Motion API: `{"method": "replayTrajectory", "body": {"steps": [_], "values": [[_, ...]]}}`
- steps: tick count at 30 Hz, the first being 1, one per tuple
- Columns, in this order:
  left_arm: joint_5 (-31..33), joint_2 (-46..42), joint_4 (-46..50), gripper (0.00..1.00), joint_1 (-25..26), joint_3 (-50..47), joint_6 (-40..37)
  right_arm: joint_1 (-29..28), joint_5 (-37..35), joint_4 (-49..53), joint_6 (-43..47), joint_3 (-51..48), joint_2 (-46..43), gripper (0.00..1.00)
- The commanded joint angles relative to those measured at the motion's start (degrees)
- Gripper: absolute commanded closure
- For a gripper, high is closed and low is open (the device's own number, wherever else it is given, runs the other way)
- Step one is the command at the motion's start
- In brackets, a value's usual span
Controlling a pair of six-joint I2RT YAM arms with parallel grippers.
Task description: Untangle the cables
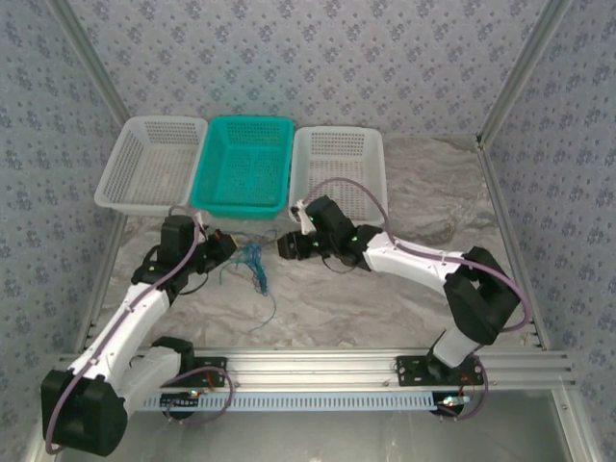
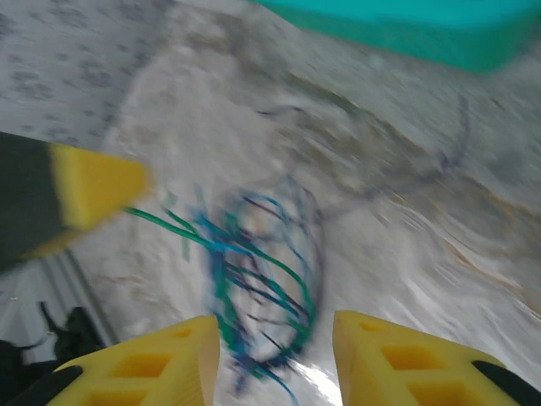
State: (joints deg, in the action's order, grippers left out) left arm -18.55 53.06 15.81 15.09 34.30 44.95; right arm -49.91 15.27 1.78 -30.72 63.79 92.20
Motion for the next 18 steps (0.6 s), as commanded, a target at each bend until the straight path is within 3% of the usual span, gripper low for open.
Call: {"method": "replayTrajectory", "body": {"steps": [1,4,9,13,18], "values": [[-1.1,0.3,-3.1,1.0,1.8,0.7,-1.4,-4.8,-3.5,-1.2,10.2,1.3,-0.2,0.57],[-1.0,0.9,-2.8,1.0,2.6,1.1,-1.3,-6.9,-5.0,-11.4,25.2,-1.8,-0.6,0.58],[-1.1,1.1,-1.4,1.0,2.7,2.2,-1.9,-7.0,-4.4,-28.7,42.9,-5.7,2.6,0.6],[-1.3,0.6,-1.3,1.0,2.9,2.3,-1.6,-6.3,-3.8,-27.0,49.6,-2.3,7.9,0.61],[-1.7,0.0,-1.8,1.0,3.1,2.0,-1.0,-5.4,-1.1,-28.5,50.9,0.2,12.9,0.65]]}}
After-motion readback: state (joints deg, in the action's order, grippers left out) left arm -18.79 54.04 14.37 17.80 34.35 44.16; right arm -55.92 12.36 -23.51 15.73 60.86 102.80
